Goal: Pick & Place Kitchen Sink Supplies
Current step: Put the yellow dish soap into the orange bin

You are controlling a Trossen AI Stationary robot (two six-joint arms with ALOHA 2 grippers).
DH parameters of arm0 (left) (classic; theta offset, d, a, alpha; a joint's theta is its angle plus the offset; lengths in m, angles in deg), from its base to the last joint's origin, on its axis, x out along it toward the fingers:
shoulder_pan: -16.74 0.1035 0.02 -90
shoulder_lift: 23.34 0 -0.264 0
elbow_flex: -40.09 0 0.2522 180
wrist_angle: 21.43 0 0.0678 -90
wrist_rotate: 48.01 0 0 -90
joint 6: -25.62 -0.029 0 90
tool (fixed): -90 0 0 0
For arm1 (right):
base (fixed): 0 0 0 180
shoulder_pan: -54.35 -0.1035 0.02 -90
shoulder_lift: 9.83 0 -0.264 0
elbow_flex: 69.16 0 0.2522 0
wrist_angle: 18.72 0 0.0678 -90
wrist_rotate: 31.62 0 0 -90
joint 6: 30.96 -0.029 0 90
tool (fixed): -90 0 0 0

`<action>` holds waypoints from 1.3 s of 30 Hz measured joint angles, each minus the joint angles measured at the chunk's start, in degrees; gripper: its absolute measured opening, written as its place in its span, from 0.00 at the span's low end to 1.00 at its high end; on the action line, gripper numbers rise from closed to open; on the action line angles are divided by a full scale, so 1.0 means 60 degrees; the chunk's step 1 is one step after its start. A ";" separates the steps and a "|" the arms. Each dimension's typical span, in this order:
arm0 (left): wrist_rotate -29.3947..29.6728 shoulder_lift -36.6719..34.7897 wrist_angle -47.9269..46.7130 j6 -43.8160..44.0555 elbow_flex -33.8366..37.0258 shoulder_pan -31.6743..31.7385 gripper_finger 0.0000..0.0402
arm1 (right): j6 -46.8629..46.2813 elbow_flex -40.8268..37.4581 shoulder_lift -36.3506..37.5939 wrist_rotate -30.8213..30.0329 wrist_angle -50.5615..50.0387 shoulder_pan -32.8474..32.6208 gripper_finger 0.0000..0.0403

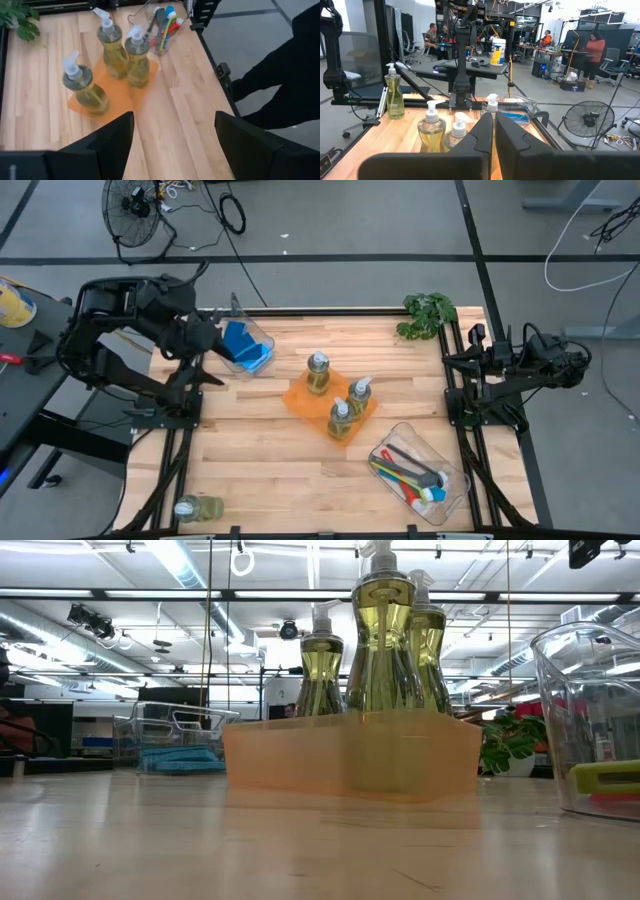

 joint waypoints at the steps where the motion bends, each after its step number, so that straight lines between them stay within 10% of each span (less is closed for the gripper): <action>1: 0.0002 0.0022 0.0001 -0.0011 0.0000 0.0000 0.71 | 0.0000 0.0000 0.0000 0.0000 0.0000 0.0000 0.05; 39: 0.0439 -0.2676 0.4805 0.3136 0.7184 -0.6299 0.71 | 0.0002 -0.0004 0.0004 0.0000 0.0004 -0.0003 0.05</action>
